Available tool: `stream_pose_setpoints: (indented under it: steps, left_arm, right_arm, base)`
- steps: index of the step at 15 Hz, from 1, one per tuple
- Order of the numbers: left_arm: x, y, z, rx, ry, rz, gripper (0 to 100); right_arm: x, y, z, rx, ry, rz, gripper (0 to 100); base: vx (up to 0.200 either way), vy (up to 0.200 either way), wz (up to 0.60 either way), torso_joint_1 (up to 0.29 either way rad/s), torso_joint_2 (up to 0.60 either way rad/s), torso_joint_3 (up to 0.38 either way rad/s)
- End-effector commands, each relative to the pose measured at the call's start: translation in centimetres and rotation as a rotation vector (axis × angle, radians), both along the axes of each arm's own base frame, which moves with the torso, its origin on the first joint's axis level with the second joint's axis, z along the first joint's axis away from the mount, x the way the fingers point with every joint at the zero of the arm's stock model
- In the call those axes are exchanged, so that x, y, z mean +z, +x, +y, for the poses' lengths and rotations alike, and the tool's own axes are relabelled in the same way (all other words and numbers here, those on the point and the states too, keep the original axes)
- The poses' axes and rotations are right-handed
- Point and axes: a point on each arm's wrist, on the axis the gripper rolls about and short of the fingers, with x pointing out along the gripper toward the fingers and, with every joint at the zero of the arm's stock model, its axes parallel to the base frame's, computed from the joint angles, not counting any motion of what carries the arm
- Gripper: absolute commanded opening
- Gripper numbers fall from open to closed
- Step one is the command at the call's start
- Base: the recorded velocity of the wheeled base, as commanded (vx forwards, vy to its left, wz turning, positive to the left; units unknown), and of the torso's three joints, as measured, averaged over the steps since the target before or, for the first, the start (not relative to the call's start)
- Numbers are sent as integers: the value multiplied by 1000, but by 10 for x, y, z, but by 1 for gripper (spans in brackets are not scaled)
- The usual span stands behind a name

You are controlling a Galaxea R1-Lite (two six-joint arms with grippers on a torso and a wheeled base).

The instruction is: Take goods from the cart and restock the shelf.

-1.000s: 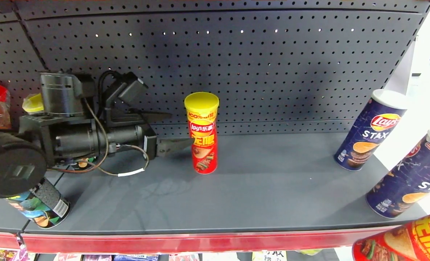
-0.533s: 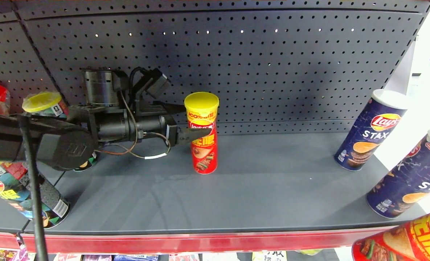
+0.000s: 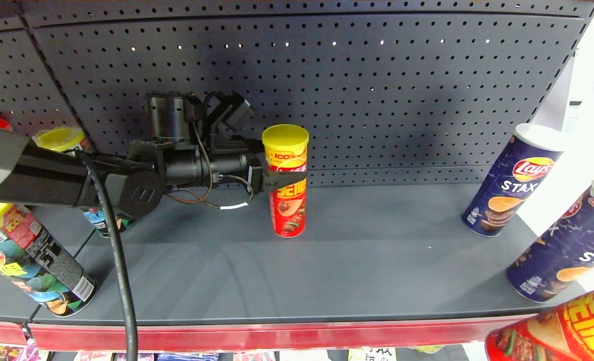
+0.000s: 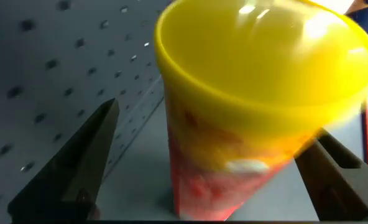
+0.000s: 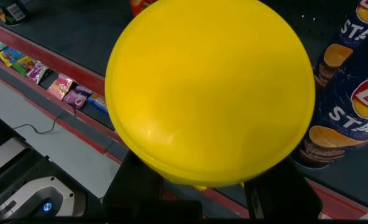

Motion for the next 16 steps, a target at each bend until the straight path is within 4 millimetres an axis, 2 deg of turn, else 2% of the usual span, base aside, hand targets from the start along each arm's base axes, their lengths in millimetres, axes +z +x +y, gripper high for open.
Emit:
stream_pose_setpoints:
  steps: [1,5,10,11,14,16]
  left_arm:
    - [3,-5,-11,-29,-9,2,100]
    - [8,-15,-17,-30,-11,-3,100]
    - [0,-16,-22,18,11,13,100]
    - [-3,-15,-22,17,14,19,0]
    - [-13,-20,-22,5,30,55,0]
    - [-15,-35,-17,-19,37,78,0]
  right_arm:
    - [0,1,0,1,-1,7,0]
    - [0,1,0,-1,-1,7,0]
    - [0,0,0,-6,1,1,0]
    - [0,0,0,-10,0,1,0]
    - [0,0,0,-10,0,0,0]
    - [0,-1,0,-10,0,-4,0]
  base:
    - [0,0,0,0,0,0]
    - [0,0,0,0,0,0]
    - [0,0,0,0,0,0]
    - [0,0,0,0,0,0]
    - [0,0,0,0,0,0]
    - [0,0,0,0,0,0]
